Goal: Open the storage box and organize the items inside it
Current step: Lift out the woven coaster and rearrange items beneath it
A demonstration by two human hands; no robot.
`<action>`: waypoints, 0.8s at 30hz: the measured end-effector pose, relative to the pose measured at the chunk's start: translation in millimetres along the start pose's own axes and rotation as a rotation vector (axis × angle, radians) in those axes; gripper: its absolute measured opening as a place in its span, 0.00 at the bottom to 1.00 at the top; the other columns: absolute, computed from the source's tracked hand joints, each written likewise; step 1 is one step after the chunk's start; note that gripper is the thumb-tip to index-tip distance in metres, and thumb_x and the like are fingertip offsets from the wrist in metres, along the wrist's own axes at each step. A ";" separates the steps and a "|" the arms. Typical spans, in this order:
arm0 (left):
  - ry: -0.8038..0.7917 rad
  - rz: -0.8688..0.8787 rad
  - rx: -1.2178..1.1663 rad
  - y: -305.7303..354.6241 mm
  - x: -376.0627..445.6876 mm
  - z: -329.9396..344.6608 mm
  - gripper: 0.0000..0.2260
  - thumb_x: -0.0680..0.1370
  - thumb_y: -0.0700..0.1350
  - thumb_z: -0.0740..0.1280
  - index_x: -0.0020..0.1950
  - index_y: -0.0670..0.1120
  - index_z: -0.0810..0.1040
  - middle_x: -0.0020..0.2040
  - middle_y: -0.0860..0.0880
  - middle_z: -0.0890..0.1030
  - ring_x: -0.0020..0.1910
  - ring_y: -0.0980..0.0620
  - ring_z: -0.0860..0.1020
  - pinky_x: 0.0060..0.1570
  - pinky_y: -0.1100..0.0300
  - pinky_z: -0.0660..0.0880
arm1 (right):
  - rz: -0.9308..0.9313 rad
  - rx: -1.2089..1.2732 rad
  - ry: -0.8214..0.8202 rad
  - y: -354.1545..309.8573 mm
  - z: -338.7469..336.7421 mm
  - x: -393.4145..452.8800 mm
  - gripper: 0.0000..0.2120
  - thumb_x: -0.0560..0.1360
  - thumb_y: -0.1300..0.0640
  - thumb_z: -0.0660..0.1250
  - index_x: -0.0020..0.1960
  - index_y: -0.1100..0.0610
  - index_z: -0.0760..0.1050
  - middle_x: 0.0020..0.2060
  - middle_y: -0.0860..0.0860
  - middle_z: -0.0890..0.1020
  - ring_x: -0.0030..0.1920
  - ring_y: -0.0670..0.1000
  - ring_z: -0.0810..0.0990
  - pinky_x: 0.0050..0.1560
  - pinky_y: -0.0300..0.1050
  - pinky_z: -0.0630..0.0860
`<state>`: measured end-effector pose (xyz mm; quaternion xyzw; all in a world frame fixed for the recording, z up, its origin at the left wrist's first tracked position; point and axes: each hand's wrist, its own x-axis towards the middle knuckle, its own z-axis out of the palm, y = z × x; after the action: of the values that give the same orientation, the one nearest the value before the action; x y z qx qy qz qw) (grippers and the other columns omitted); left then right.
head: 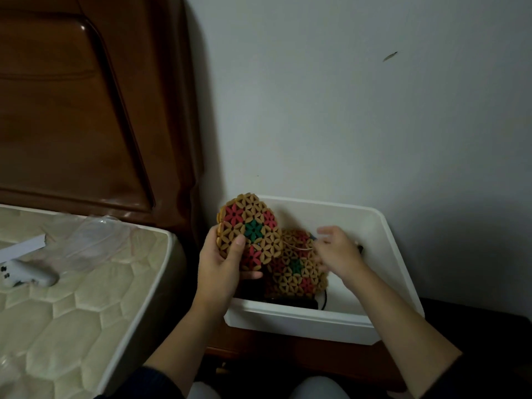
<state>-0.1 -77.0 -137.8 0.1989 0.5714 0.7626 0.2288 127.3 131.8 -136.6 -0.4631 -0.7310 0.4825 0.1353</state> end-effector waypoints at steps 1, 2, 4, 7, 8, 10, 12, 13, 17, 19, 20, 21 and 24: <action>0.015 0.016 0.006 -1.3 -0.1 0.3 0.09 0.85 0.45 0.67 0.65 0.55 0.78 0.60 0.51 0.85 0.55 0.44 0.87 0.34 0.48 0.86 | 0.061 -0.140 -0.078 4.1 1.2 2.0 0.06 0.80 0.58 0.67 0.56 0.51 0.75 0.45 0.51 0.81 0.42 0.55 0.82 0.43 0.50 0.79; 0.025 0.027 0.014 -2.1 -0.4 0.9 0.09 0.85 0.46 0.67 0.64 0.56 0.78 0.60 0.52 0.85 0.55 0.44 0.87 0.34 0.48 0.86 | 0.113 -0.229 -0.182 7.2 3.9 1.4 0.03 0.79 0.58 0.68 0.49 0.51 0.75 0.40 0.51 0.80 0.40 0.53 0.80 0.40 0.45 0.76; 0.039 0.032 0.021 -2.3 -0.7 2.0 0.09 0.85 0.46 0.67 0.64 0.56 0.78 0.60 0.53 0.85 0.55 0.45 0.87 0.34 0.48 0.85 | 0.187 -0.315 -0.339 8.5 10.0 -3.1 0.04 0.79 0.54 0.71 0.51 0.49 0.76 0.44 0.49 0.80 0.42 0.47 0.79 0.38 0.36 0.74; 0.050 0.001 -0.007 -1.4 -0.7 1.4 0.10 0.85 0.46 0.67 0.66 0.56 0.77 0.60 0.52 0.85 0.55 0.43 0.87 0.35 0.48 0.86 | 0.246 -0.323 -0.401 12.2 18.9 -1.5 0.29 0.81 0.47 0.71 0.77 0.54 0.67 0.71 0.57 0.75 0.69 0.57 0.76 0.56 0.42 0.72; 0.051 -0.006 -0.011 -1.0 -0.8 1.2 0.10 0.85 0.46 0.67 0.66 0.55 0.77 0.61 0.51 0.85 0.54 0.42 0.87 0.35 0.48 0.86 | 0.289 -0.269 -0.380 14.6 21.9 1.6 0.34 0.81 0.46 0.71 0.80 0.57 0.63 0.75 0.58 0.72 0.73 0.60 0.73 0.61 0.47 0.72; 0.048 -0.010 -0.005 -0.3 -1.1 1.8 0.11 0.85 0.46 0.67 0.67 0.54 0.77 0.61 0.50 0.85 0.54 0.42 0.87 0.35 0.48 0.86 | 0.376 -0.120 -0.317 20.5 24.9 8.3 0.35 0.80 0.47 0.73 0.81 0.59 0.64 0.76 0.59 0.72 0.74 0.62 0.73 0.68 0.54 0.74; 0.045 -0.009 0.006 0.2 -1.4 2.1 0.11 0.85 0.46 0.67 0.67 0.54 0.77 0.60 0.51 0.85 0.54 0.43 0.87 0.34 0.48 0.86 | 0.449 -0.017 -0.271 26.1 24.7 14.6 0.32 0.80 0.48 0.74 0.79 0.58 0.68 0.74 0.59 0.75 0.71 0.62 0.76 0.67 0.58 0.76; 0.043 -0.010 0.006 0.6 -1.4 2.0 0.11 0.85 0.46 0.67 0.67 0.54 0.77 0.60 0.52 0.85 0.55 0.43 0.87 0.35 0.48 0.86 | 0.478 0.006 -0.268 27.8 23.5 15.1 0.30 0.79 0.47 0.74 0.77 0.57 0.70 0.72 0.59 0.77 0.68 0.61 0.77 0.66 0.58 0.76; 0.040 -0.017 -0.005 1.3 -0.8 1.9 0.11 0.85 0.46 0.67 0.67 0.54 0.77 0.61 0.52 0.85 0.55 0.44 0.87 0.34 0.48 0.86 | 0.621 0.184 -0.257 34.7 20.0 14.9 0.20 0.79 0.47 0.74 0.66 0.56 0.78 0.56 0.52 0.84 0.53 0.54 0.82 0.48 0.51 0.78; 0.040 -0.019 0.002 1.5 -0.9 1.8 0.12 0.85 0.47 0.67 0.68 0.54 0.76 0.61 0.52 0.85 0.55 0.45 0.87 0.34 0.48 0.86 | 0.653 0.354 -0.259 32.9 17.0 15.5 0.14 0.82 0.53 0.70 0.66 0.58 0.79 0.52 0.54 0.87 0.49 0.54 0.85 0.41 0.50 0.81; 0.041 -0.020 0.005 1.5 -1.1 1.8 0.12 0.85 0.47 0.67 0.68 0.54 0.76 0.61 0.52 0.84 0.55 0.45 0.87 0.34 0.48 0.86 | 0.656 0.426 -0.256 30.7 14.2 15.4 0.13 0.84 0.57 0.68 0.66 0.60 0.79 0.52 0.57 0.87 0.49 0.56 0.86 0.38 0.52 0.83; 0.041 -0.021 0.005 1.6 -1.3 1.8 0.12 0.85 0.47 0.67 0.68 0.54 0.76 0.61 0.52 0.85 0.56 0.45 0.87 0.34 0.48 0.86 | 0.652 0.498 -0.246 28.1 10.2 15.1 0.12 0.85 0.60 0.66 0.66 0.62 0.78 0.53 0.59 0.86 0.50 0.57 0.85 0.36 0.53 0.84; 0.049 -0.028 -0.006 3.7 -2.0 2.5 0.12 0.85 0.46 0.67 0.68 0.53 0.76 0.60 0.53 0.85 0.56 0.45 0.87 0.35 0.48 0.86 | 0.642 0.686 -0.218 21.2 -6.1 13.9 0.10 0.84 0.67 0.63 0.65 0.68 0.76 0.52 0.61 0.81 0.50 0.56 0.81 0.32 0.56 0.86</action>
<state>2.5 -77.2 -133.7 0.1713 0.5774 0.7657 0.2258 135.4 148.9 -154.6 -0.5406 -0.3599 0.7589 0.0471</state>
